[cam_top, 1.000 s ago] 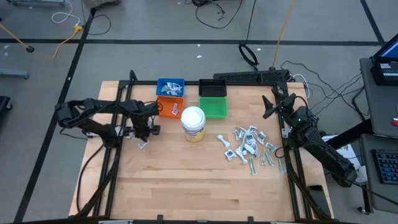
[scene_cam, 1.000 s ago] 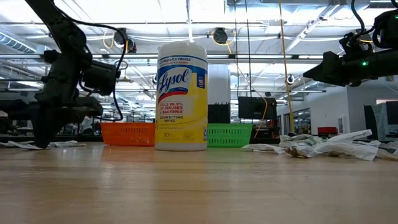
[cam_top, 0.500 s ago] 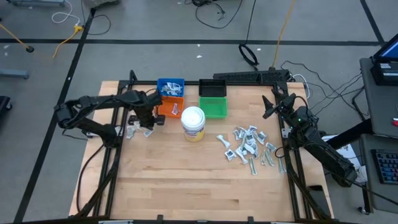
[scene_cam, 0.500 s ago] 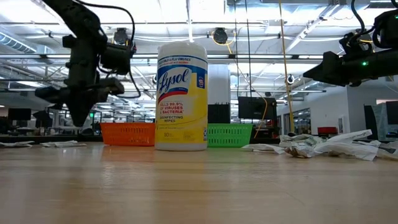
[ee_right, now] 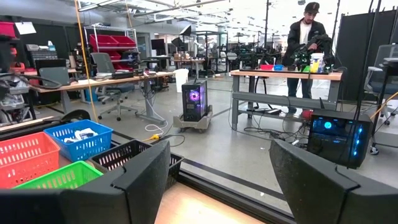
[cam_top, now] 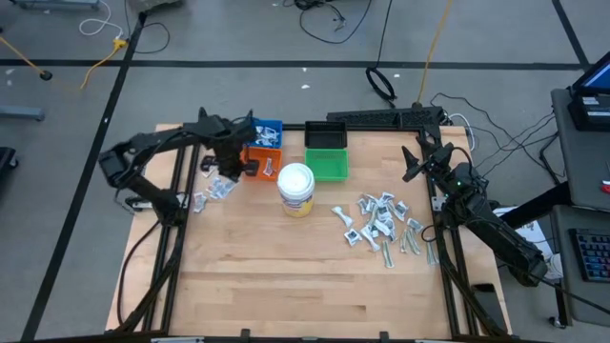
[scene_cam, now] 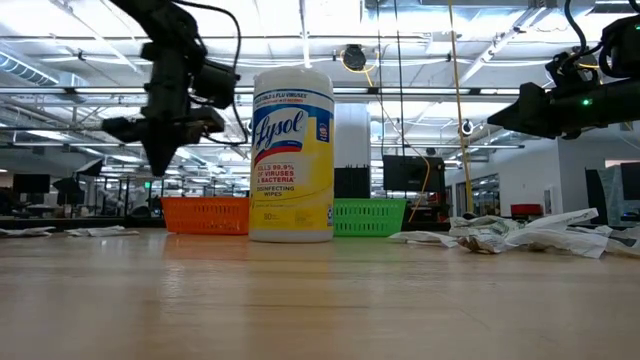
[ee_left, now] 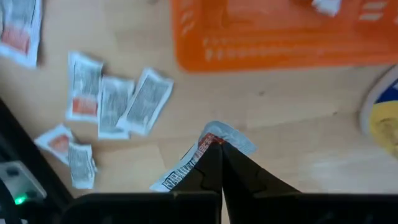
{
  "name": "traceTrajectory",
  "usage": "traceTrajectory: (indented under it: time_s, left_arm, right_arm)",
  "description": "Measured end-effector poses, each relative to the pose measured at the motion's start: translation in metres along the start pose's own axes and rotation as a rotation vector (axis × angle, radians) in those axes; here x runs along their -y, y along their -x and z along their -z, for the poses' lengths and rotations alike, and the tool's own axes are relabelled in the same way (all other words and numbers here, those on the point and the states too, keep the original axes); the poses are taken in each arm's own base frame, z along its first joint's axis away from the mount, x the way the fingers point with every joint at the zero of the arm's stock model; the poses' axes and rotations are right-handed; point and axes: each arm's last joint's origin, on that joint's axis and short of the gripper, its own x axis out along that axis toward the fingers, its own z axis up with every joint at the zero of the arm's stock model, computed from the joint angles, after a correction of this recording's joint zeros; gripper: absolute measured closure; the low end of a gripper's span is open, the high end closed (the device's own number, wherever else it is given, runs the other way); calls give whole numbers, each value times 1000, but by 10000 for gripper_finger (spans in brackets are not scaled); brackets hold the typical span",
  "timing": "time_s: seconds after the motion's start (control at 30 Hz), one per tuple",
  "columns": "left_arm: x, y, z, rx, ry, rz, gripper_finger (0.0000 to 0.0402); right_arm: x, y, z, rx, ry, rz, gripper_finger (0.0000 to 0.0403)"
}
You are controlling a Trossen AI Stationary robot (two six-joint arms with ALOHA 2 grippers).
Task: Pick & Place First Aid Supplies
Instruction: Put the orange ointment pack into the orange bin
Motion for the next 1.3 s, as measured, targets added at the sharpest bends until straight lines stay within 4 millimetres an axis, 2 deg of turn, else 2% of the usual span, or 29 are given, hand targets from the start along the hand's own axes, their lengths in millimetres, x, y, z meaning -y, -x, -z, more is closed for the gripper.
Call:
traceTrajectory:
  time_s: [0.4,0.53,0.67,0.77,1.07,1.17,1.3]
  left_arm:
    - [45,15,-77,18,-104,-11,400]
    - [55,15,-93,19,-130,-10,400]
    - [61,15,-101,28,-128,-3,393]
    - [61,14,-101,34,-126,-15,359]
    - [60,16,-101,53,-121,-36,193]
    - [59,17,-95,53,-117,-40,158]
    - [51,14,-81,64,-92,-70,134]
  right_arm:
    - [0,0,0,0,0,0,129]
    - [0,0,0,0,0,0,128]
    - [0,0,0,0,0,0,128]
    - [0,0,0,0,0,0,129]
    - [0,0,0,0,0,0,128]
    - [0,0,0,0,0,0,129]
    - [0,0,0,0,0,0,128]
